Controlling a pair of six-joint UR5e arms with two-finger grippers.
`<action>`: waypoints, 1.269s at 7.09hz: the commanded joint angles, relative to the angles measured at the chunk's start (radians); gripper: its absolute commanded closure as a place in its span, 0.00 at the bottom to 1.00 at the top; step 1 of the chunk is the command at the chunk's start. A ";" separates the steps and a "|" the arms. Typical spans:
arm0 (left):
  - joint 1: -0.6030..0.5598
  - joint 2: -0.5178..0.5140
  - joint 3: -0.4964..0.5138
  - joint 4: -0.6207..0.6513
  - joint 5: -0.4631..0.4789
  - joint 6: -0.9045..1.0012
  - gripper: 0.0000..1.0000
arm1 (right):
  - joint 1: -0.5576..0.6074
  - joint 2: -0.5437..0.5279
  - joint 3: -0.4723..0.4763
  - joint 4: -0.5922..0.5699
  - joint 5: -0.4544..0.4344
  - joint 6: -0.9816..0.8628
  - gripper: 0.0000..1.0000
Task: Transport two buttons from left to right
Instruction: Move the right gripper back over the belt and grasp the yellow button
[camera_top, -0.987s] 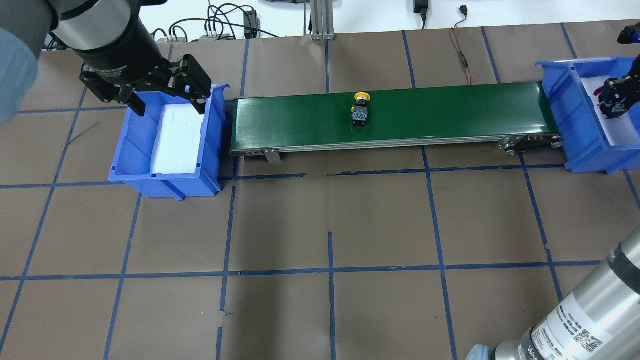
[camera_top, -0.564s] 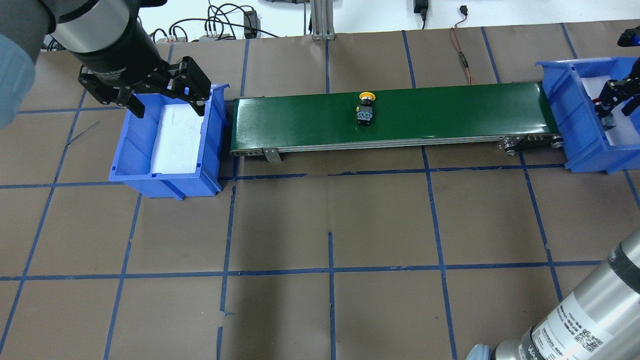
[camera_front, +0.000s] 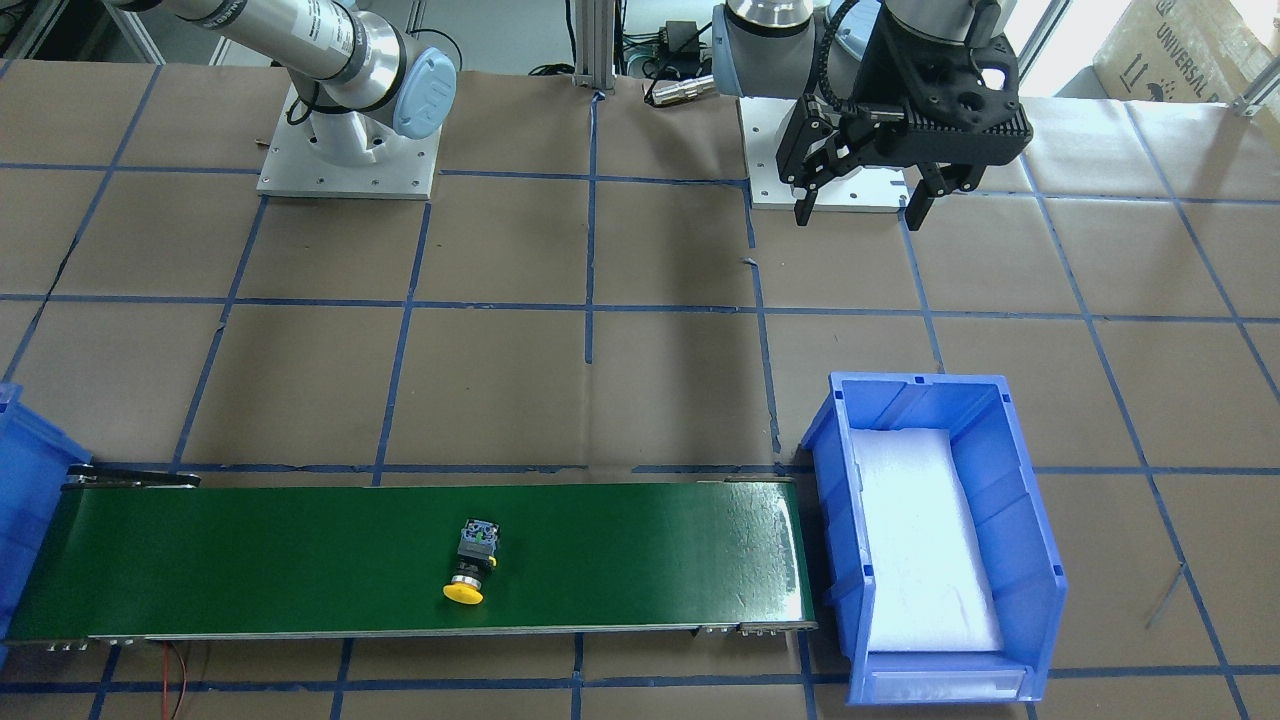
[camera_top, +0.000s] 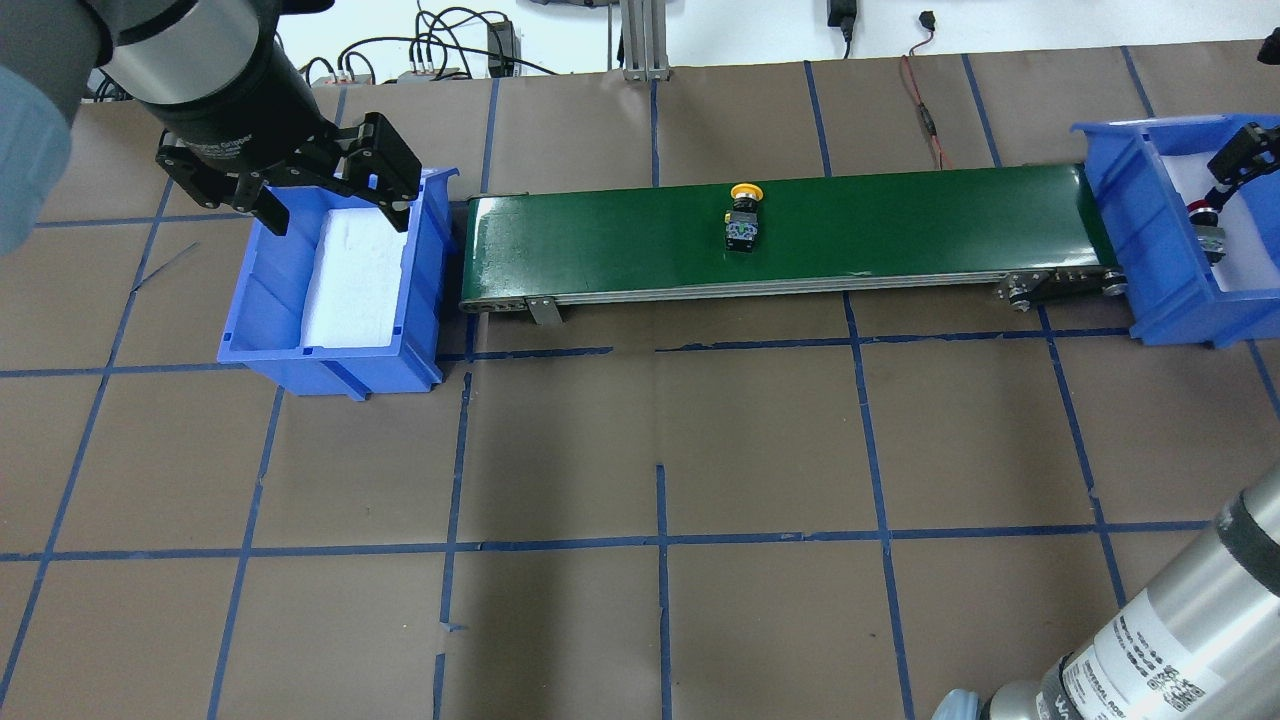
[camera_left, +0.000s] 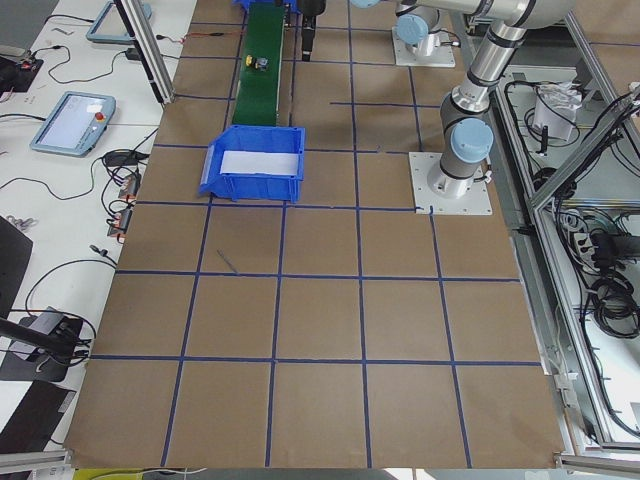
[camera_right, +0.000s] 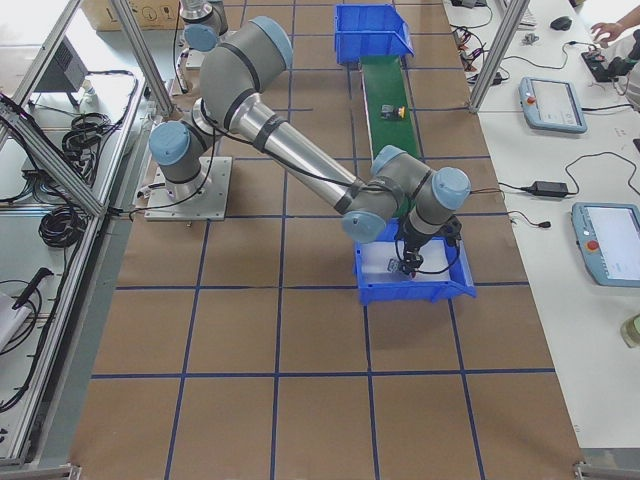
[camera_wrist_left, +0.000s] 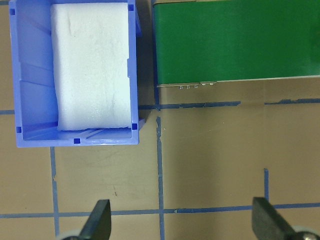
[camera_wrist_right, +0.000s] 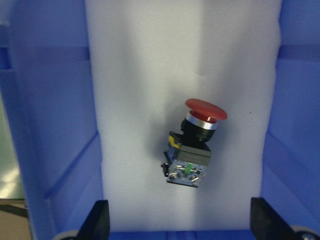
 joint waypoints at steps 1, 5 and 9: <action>0.003 0.003 -0.007 -0.001 0.002 0.000 0.00 | 0.123 -0.042 -0.023 0.076 0.017 0.035 0.00; -0.001 -0.020 0.005 0.003 -0.002 0.000 0.00 | 0.459 -0.076 0.007 0.097 0.005 0.432 0.00; 0.000 -0.017 0.010 0.002 0.002 -0.009 0.00 | 0.669 -0.075 0.059 0.027 0.021 0.672 0.00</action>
